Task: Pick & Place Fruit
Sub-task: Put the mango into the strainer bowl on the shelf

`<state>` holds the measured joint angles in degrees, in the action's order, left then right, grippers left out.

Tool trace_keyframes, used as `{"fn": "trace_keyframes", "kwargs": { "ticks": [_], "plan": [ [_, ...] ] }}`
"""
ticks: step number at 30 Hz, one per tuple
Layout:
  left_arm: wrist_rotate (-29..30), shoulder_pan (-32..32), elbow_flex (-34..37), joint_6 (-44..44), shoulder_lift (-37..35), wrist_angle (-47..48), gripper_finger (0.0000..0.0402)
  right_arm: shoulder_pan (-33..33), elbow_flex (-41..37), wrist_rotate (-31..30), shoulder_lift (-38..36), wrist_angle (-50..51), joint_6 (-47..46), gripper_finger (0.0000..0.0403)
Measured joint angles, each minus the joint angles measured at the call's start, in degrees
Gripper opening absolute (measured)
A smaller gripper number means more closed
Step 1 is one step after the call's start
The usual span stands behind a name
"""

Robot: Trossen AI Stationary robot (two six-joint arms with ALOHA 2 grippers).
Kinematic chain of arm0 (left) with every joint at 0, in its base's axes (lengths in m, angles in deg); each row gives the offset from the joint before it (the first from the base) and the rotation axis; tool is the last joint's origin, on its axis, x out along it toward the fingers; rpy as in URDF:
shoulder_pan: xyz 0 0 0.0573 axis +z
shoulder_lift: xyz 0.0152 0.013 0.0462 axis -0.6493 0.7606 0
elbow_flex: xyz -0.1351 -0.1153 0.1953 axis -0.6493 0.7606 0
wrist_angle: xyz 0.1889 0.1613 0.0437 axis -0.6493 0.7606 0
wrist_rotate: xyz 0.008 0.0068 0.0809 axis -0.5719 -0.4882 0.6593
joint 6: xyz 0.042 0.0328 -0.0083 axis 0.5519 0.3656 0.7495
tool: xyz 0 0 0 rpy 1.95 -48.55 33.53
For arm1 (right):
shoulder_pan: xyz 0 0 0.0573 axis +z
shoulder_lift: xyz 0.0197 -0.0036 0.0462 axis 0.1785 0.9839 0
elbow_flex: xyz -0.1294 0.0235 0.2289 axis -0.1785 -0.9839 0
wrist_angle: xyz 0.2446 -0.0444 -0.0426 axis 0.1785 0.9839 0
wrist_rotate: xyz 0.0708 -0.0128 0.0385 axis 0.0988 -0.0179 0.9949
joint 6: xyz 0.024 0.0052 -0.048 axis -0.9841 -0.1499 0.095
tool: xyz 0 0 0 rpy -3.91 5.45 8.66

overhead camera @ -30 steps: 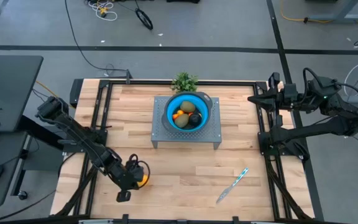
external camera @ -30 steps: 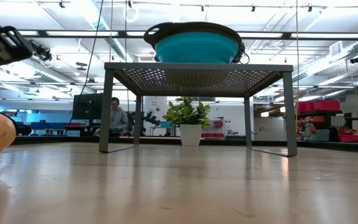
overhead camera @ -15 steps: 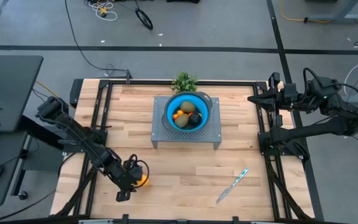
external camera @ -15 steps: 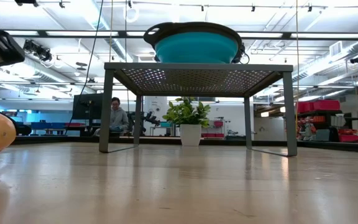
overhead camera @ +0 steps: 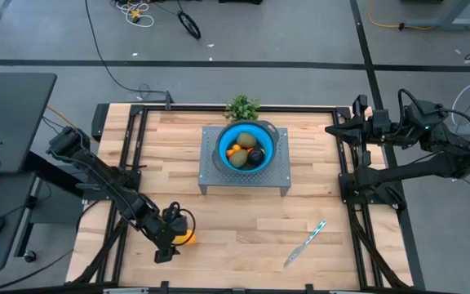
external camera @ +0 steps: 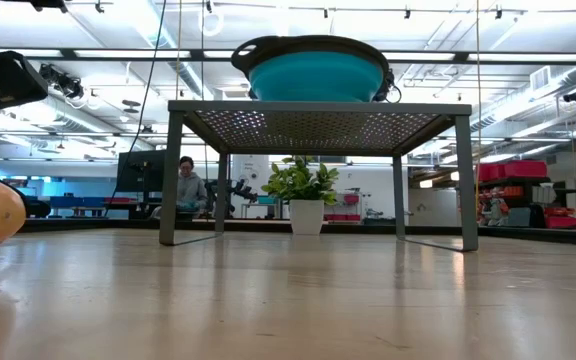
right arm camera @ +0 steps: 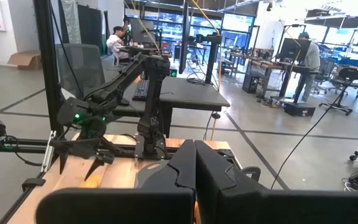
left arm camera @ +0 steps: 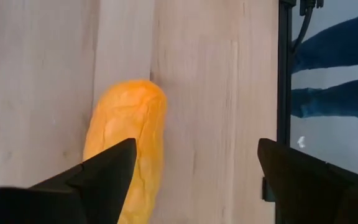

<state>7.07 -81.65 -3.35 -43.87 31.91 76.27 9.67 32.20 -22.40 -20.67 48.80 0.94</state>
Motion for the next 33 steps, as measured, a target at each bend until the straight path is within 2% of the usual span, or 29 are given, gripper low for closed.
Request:
{"fn": "trace_keyframes", "kwargs": {
  "ticks": [6,14,33],
  "plan": [
    [1.18,0.0,0.0,3.46,0.0,0.4,0.0336,-0.02,0.0,-0.93,0.01,0.0,-0.02,0.0],
    [2.03,0.0,0.0,4.33,0.0,5.48,0.0326,0.0,0.0,-0.9,0.02,0.0,-0.02,0.0],
    [2.7,0.0,0.0,5.26,0.0,5.49,0.0325,-0.02,0.0,-0.9,0.02,0.0,-0.87,0.0]
  ]
}}
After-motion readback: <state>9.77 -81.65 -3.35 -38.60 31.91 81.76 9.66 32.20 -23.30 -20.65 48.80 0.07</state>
